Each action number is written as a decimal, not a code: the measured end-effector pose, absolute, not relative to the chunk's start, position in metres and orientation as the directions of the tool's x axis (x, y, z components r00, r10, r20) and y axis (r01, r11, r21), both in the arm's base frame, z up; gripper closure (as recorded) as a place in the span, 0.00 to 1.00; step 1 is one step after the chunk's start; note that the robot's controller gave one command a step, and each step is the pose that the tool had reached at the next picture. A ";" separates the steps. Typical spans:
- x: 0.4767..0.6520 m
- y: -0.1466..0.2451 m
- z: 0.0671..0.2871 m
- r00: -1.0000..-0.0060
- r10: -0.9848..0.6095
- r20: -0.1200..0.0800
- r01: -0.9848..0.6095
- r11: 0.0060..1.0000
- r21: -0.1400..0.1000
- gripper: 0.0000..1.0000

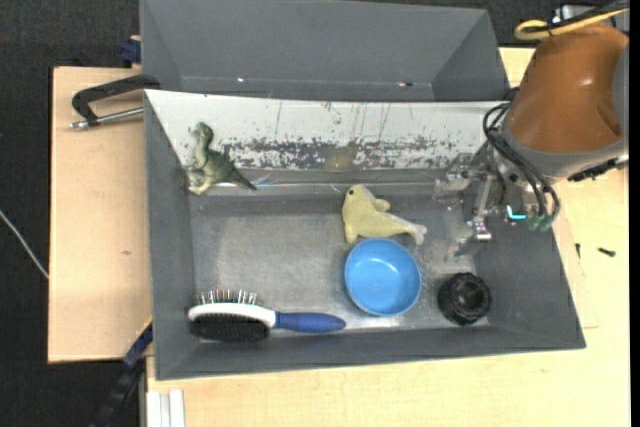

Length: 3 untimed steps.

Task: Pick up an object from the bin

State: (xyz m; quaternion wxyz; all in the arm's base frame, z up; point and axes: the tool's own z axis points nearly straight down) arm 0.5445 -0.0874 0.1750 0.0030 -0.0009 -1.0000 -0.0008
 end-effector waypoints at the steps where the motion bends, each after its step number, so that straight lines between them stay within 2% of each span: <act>1: 0.577 0.002 0.151 -0.981 0.196 -0.003 0.196 0.981 0.005 0.00; 2: 0.589 -0.005 0.161 -0.935 0.355 -0.006 0.355 0.935 0.003 0.00; 3: 0.583 -0.006 0.137 -0.847 0.532 0.002 0.532 0.847 0.001 0.00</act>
Offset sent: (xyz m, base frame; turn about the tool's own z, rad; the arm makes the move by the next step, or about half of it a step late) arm 0.0308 0.0841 -0.0239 0.2010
